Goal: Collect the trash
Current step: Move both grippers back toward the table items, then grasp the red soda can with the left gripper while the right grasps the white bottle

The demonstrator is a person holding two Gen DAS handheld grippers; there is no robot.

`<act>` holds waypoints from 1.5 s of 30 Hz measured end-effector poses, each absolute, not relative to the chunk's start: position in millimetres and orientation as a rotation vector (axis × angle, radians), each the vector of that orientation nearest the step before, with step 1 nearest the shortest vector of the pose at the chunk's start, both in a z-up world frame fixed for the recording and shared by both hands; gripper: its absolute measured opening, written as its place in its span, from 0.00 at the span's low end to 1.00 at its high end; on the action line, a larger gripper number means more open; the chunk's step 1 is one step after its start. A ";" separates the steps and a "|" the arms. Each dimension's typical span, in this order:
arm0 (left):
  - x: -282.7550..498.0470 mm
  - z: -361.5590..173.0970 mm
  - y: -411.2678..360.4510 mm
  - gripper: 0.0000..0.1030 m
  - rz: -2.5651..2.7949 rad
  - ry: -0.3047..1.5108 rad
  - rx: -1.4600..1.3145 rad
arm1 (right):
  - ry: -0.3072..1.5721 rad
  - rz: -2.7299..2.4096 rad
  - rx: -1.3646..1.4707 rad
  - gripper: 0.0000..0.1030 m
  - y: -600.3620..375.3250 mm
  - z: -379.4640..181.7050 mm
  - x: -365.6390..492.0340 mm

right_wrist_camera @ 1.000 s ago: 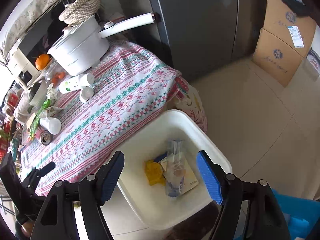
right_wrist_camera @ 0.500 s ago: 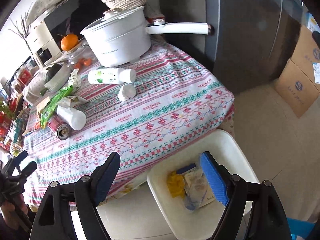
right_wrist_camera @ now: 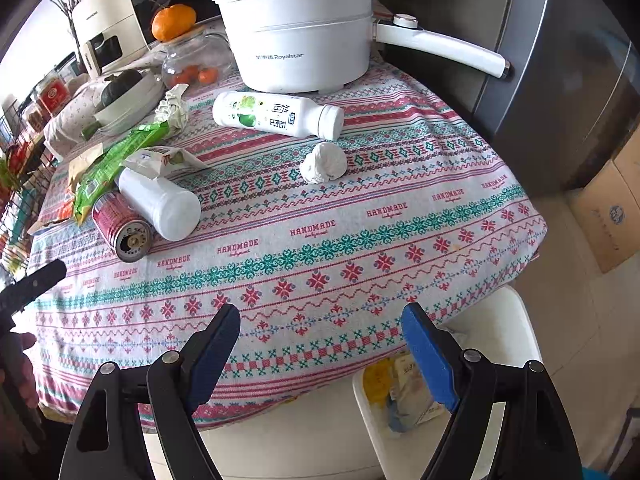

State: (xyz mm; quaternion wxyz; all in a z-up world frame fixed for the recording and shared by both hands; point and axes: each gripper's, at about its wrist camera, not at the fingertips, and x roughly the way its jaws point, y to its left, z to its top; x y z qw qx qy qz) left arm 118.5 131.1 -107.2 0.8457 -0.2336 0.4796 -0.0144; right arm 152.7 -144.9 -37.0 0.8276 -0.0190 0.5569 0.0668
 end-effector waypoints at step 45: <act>97.5 -141.9 170.5 0.57 -0.171 1.128 -0.589 | 1.098 0.571 -0.310 0.66 7.1 -102.2 245.4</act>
